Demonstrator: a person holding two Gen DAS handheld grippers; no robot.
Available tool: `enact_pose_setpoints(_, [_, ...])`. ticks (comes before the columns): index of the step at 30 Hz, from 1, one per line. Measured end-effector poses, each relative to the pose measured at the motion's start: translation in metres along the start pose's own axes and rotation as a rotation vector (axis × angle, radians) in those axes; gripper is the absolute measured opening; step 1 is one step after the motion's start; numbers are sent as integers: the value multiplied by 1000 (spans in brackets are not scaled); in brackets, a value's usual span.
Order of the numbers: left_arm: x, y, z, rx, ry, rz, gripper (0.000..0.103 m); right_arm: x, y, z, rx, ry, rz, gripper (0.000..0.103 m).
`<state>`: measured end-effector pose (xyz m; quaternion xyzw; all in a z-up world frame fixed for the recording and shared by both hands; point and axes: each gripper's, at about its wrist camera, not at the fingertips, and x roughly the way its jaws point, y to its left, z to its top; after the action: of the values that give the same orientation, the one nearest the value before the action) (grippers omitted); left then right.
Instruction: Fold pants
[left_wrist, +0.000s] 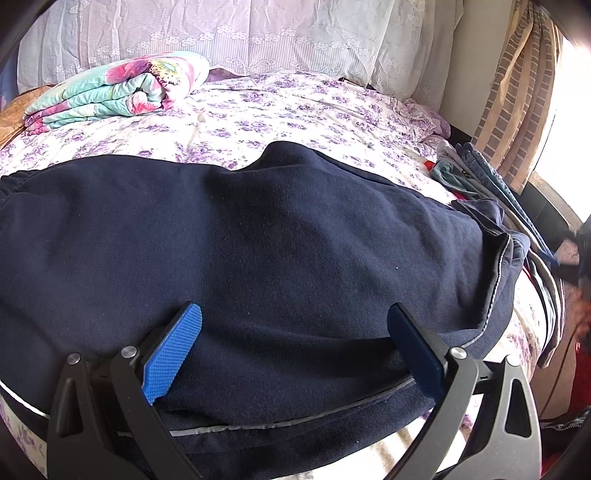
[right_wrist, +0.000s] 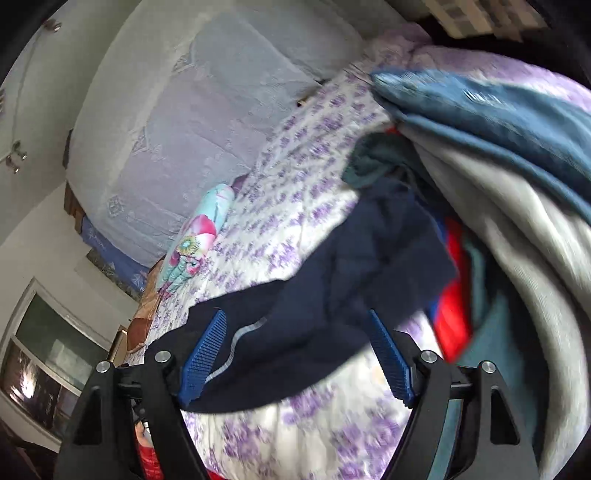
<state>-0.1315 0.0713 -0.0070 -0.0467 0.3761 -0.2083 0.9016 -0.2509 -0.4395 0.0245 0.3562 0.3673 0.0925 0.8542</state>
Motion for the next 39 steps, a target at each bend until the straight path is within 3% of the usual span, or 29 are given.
enact_pose_setpoints(3, [0,-2,0,0,1,4,98,35,-1,9,11,68,-11,86])
enact_pose_setpoints(6, [0,-3,0,0,1,5,98,80,26,46,-12,100,32,88])
enact_pose_setpoints(9, [0,-4,-1,1,3,10,98,127,73,87,-156,121,87,90])
enact_pose_setpoints(11, [-1,-4,-1,1,2,13,98,148,84,101,-174,141,4,90])
enact_pose_setpoints(13, [-2,-4,-2,2,-1,15,98,140,83,100,-155,127,48,90])
enact_pose_setpoints(19, [-2,-2,-2,-1,-7,7,98,23,44,69,-157,-131,82,90])
enact_pose_setpoints(23, [-3,-1,-2,-4,-12,-2,98,23,7,55,-58,-99,-11,89])
enact_pose_setpoints(24, [-3,-1,-2,-5,-12,-1,98,33,2,54,-36,-85,-15,86])
enact_pose_setpoints(26, [-3,-1,-2,-4,-12,-1,98,59,-6,57,9,-48,4,65])
enact_pose_setpoints(30, [-3,-1,-2,-4,-12,-1,98,100,-6,61,35,-19,-45,42])
enact_pose_setpoints(32, [-3,-1,-2,-4,-12,-1,98,97,2,59,13,-31,3,15])
enact_pose_setpoints(36, [-3,-2,-2,-5,-13,-2,98,37,25,47,-68,-119,-7,10])
enact_pose_setpoints(39, [-4,-1,-3,-5,-18,-9,98,-5,14,24,-69,-60,-122,10])
